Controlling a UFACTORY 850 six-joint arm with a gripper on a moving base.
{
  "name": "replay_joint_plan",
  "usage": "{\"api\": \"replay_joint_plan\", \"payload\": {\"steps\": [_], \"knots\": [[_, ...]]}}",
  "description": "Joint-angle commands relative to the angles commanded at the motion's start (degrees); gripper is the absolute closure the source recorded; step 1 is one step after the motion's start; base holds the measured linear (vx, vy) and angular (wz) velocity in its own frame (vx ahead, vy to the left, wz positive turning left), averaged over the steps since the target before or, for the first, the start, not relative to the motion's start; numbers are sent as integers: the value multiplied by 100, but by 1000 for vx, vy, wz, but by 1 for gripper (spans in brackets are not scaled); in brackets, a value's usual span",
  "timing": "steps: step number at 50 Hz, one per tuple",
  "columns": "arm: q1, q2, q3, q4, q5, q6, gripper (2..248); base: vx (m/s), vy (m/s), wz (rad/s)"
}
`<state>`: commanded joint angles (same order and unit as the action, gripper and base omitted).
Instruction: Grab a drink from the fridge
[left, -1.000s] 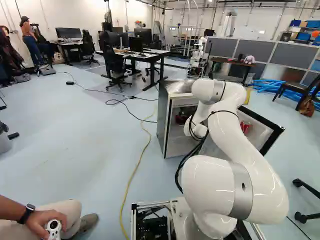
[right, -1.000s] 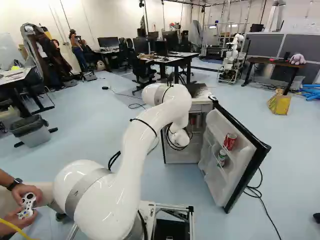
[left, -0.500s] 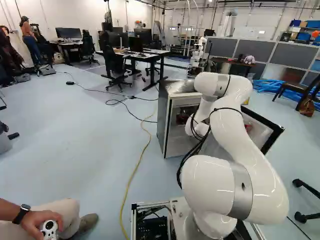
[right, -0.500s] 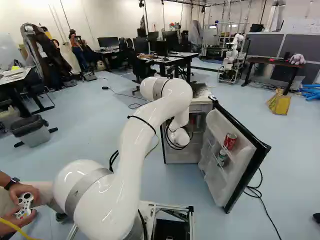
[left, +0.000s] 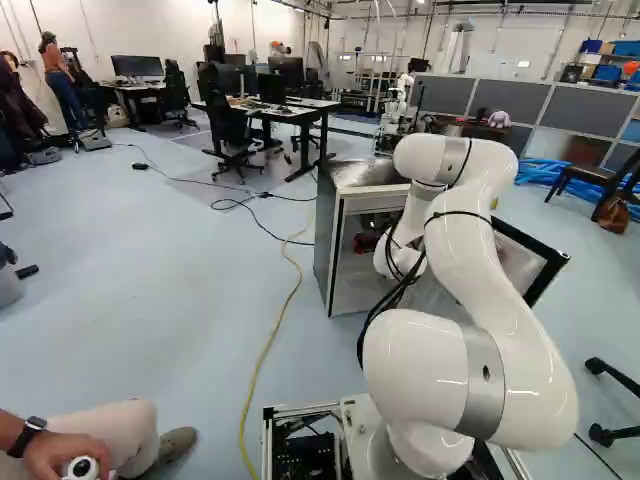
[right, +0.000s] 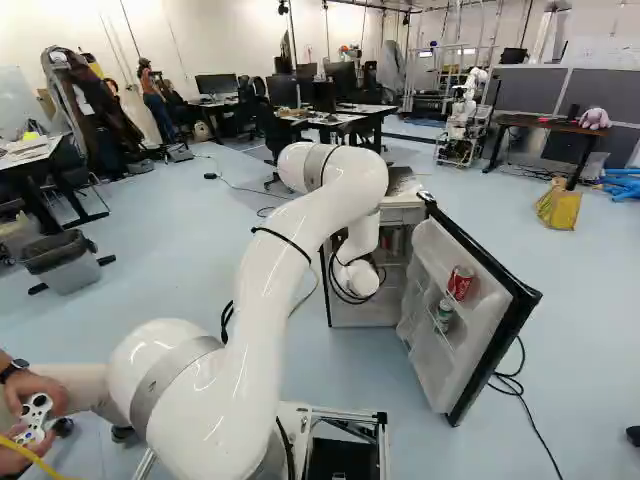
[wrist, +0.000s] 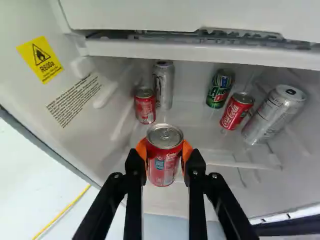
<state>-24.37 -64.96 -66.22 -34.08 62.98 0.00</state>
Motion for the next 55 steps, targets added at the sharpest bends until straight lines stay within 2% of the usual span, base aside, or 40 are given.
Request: {"api": "replay_joint_plan", "payload": {"steps": [13, 34, 55], "knots": [[-72, 246, 436, 157, 0, 0, 162, 0, 0, 0], [-190, 948, 1316, 218, 0, 0, 162, 0, 0, 0], [-264, 1686, 2176, 609, 0, 0, 162, 0, 0, 0]]}}
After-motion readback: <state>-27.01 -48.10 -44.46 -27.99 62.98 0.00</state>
